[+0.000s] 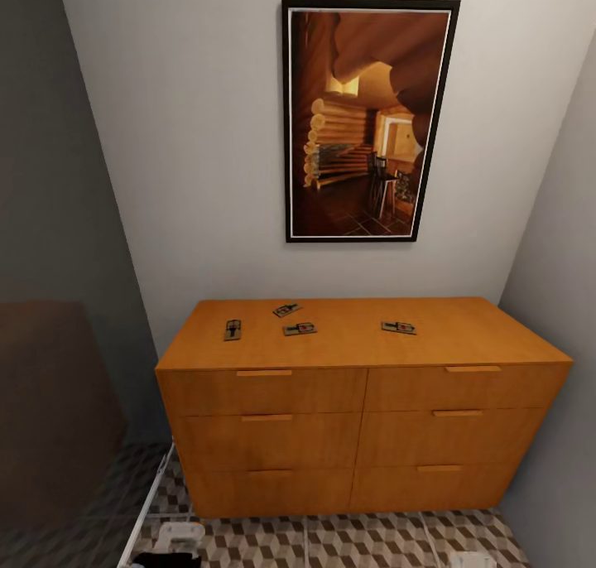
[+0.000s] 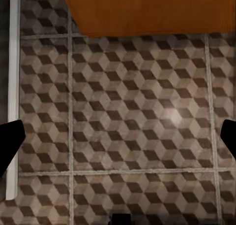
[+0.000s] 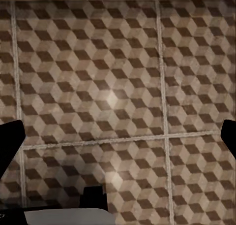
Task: Take the four mousetraps from the cabinet in the bathroom and place them on the bathroom floor. Make sure all four end up on the same floor surface, and ensure that at least two of them are either under or directly next to the same bathroom sink.
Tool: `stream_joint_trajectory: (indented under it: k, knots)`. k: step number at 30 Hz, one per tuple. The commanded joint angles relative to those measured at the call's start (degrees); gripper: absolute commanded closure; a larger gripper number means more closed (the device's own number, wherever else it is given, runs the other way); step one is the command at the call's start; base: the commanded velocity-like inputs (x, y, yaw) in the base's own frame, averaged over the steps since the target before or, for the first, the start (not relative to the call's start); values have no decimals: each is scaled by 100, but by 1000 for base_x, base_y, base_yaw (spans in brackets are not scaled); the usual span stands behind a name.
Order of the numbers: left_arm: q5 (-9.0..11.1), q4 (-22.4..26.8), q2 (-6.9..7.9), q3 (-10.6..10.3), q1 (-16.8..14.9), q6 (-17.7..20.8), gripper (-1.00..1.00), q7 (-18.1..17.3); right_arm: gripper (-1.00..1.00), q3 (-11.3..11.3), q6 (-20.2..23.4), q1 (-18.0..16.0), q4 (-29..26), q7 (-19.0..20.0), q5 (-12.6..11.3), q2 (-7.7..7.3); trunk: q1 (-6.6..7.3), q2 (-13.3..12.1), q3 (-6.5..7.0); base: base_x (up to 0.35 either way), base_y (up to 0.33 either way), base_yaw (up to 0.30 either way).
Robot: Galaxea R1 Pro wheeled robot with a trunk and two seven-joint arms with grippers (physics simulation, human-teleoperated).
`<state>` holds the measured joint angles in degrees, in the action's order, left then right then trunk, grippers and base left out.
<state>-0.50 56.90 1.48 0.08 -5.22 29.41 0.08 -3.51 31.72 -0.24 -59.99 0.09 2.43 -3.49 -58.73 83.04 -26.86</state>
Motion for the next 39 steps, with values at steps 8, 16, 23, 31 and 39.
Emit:
stream_joint_trajectory:
  k: [8,16,23,31,39]
  knots:
    - [12,553,-30,-25,-423,355,-100,-125,-100,-72,1132,-2,-1717,-6,45,-1,0,4,-7,0,0,0]
    - [13,1797,-48,-48,-533,1121,-100,-723,-100,-254,2061,-109,-2731,-70,69,2,0,4,-7,0,0,0]
    - [8,2613,-48,-52,-572,1675,-100,-1117,-100,-310,2315,-399,-2883,-77,73,-2,0,4,-7,0,0,0]
    - [33,2898,-55,-52,-789,1878,-100,-1263,-100,-323,2774,-876,-2929,-79,74,-3,0,4,-7,0,0,0]
    - [42,2956,-244,-59,-1116,2151,-100,-1537,-100,-325,2828,-1330,-2967,-79,74,-3,0,4,-7,0,0,0]
